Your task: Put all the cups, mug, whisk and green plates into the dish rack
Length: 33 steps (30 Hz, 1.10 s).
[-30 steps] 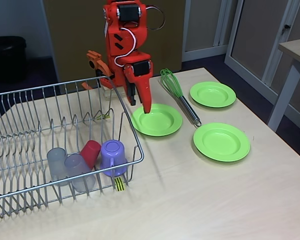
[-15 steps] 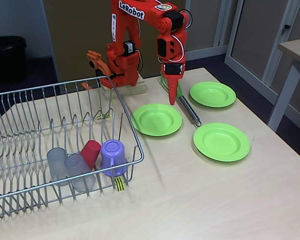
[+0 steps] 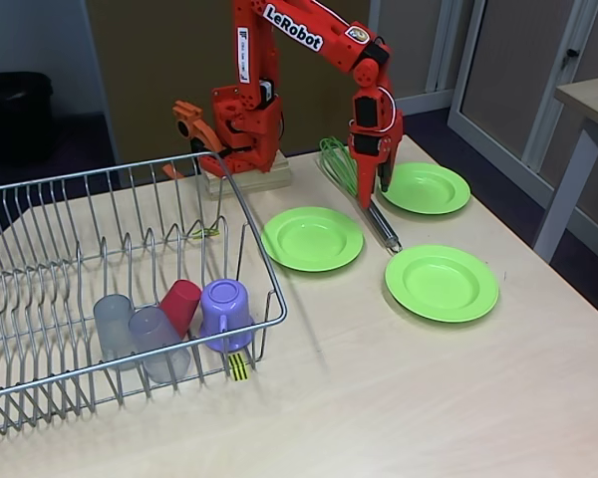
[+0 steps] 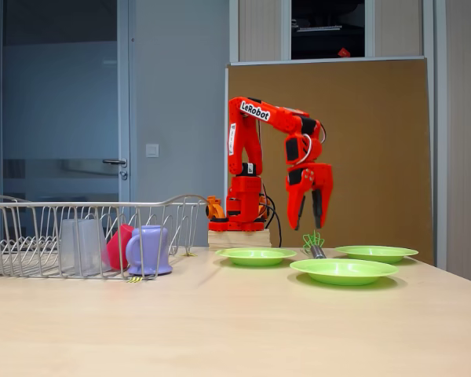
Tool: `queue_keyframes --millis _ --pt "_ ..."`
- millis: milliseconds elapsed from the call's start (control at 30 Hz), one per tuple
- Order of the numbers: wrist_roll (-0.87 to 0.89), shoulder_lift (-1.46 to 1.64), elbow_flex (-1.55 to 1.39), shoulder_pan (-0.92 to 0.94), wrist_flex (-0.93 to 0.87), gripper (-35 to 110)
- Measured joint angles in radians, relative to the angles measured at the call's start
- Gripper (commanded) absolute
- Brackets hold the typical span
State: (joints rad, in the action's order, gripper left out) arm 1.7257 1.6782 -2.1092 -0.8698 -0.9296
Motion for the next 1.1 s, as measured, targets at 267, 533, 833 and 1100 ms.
queue_keyframes --millis 267,533,833,1100 --pt "0.109 -0.155 -0.005 -0.018 0.25 27" --pt "0.133 -0.183 -0.048 -0.018 0.316 26" --pt "0.135 -0.173 -0.158 -0.012 0.399 23" --pt "0.132 -0.161 -0.207 0.003 0.433 3"
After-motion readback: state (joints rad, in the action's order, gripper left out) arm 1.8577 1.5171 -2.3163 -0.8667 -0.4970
